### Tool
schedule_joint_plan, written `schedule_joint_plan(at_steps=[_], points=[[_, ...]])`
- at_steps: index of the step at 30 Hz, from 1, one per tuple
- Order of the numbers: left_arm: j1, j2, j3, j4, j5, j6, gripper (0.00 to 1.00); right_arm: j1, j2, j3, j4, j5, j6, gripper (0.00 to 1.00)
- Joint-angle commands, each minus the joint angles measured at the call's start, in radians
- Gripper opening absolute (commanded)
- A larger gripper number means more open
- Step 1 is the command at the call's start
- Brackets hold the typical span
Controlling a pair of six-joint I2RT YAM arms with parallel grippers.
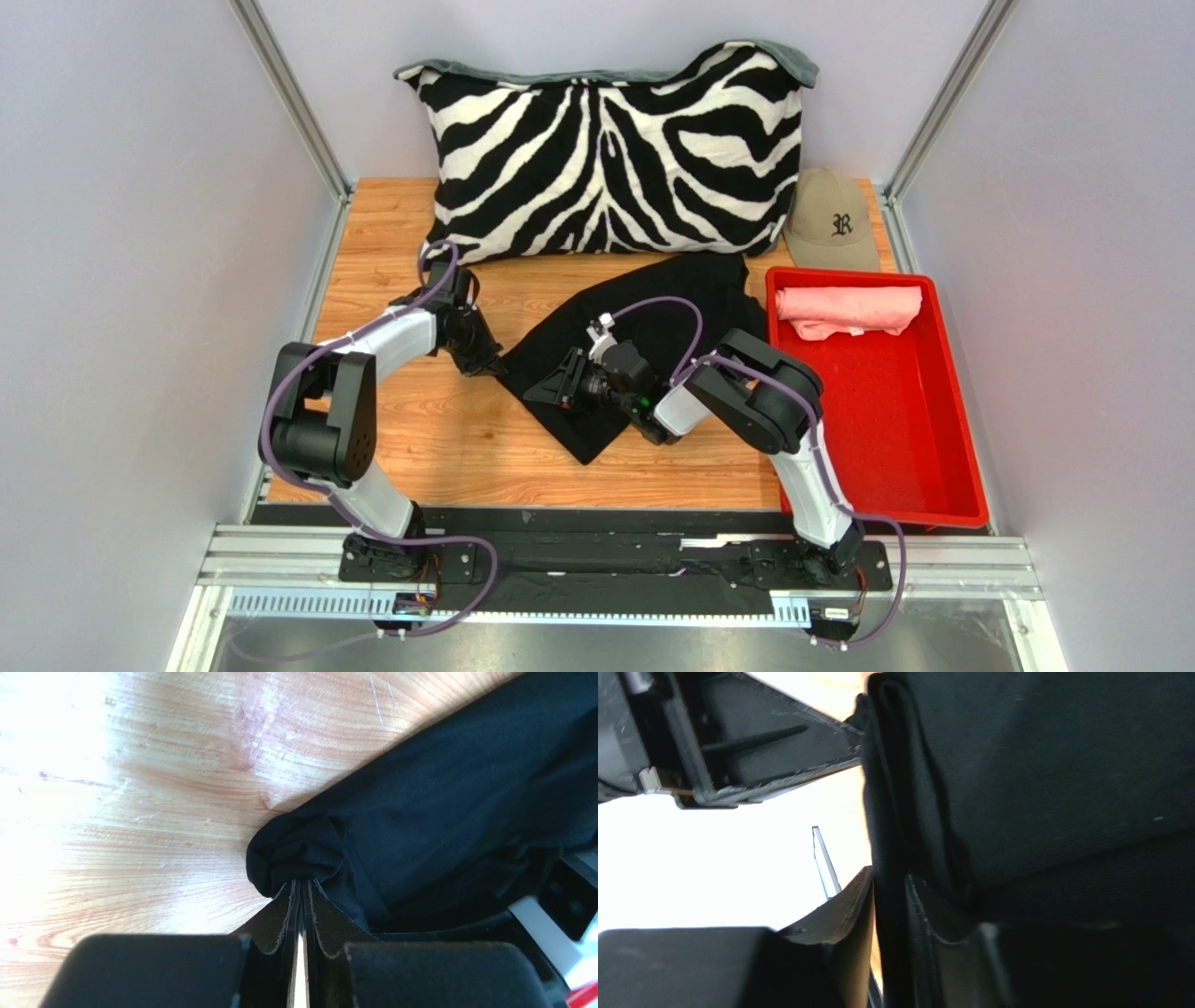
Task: Roll the t-shirts
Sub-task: Roll the T-shirt to the center of the board.
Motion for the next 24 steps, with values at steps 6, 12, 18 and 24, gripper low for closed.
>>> schedule_joint_plan(at_steps=[6,12,18,24], points=[[-0.029,0.059,0.122,-0.13,-0.108,0.012,0.11,0.007,-0.127,-0.077,-0.124,0.043,-0.097,0.34],[-0.031,0.066,0.134,-0.145,-0.111,0.021,0.11,0.005,-0.183,-0.14,-0.158,0.046,-0.115,0.34],[-0.029,0.072,0.142,-0.157,-0.118,0.028,0.11,0.008,-0.24,-0.201,-0.164,0.037,-0.123,0.34],[-0.029,0.083,0.152,-0.164,-0.123,0.033,0.11,0.019,-0.317,-0.28,-0.188,0.043,-0.127,0.34]])
